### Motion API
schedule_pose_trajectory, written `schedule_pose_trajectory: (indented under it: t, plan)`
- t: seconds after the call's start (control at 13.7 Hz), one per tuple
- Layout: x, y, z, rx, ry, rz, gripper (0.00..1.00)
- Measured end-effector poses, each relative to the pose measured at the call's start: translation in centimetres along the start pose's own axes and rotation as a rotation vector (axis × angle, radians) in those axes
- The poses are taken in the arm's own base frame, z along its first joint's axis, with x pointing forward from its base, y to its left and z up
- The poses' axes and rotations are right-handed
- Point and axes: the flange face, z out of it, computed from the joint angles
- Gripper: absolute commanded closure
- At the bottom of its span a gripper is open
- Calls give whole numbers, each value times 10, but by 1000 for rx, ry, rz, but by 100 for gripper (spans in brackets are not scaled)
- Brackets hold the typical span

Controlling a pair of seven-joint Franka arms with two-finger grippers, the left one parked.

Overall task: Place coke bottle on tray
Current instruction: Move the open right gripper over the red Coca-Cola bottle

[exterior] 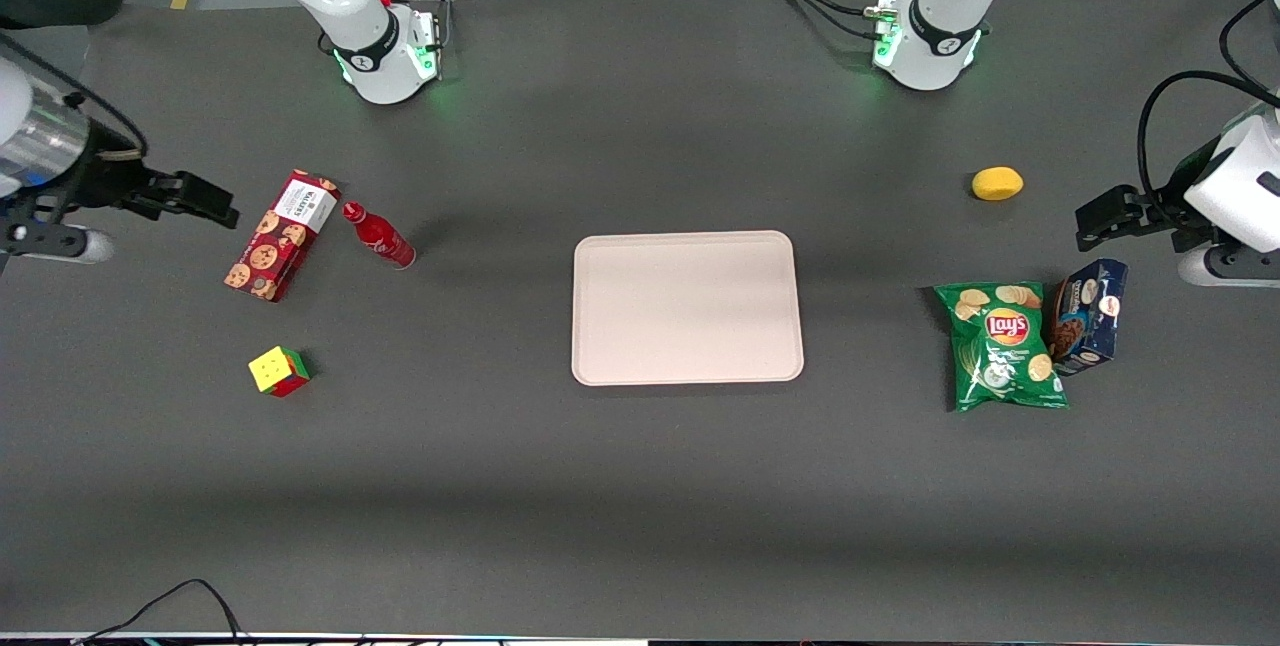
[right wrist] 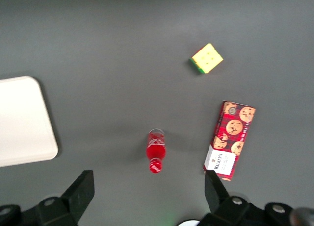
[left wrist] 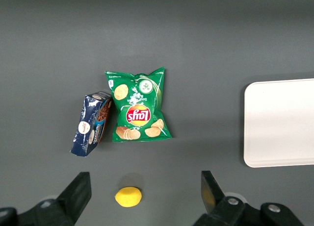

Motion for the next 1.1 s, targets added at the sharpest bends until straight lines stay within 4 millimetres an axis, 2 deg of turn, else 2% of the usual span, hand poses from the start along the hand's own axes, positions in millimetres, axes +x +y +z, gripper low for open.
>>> schedule_pose_trajectory:
  t: [0.15, 0.29, 0.51, 0.66, 0.88, 1.1]
  plan:
    - [-10, -36, 1, -6, -4, -69, 0]
    - [-19, -59, 4, -14, -19, -113, 0]
    - [-19, -56, 27, -17, -28, -139, 0]
    - [-22, -42, 65, -4, 25, -152, 0]
    - [-48, -23, 134, 4, 74, -158, 0]
    - [-66, -14, 184, 12, 128, -170, 0]
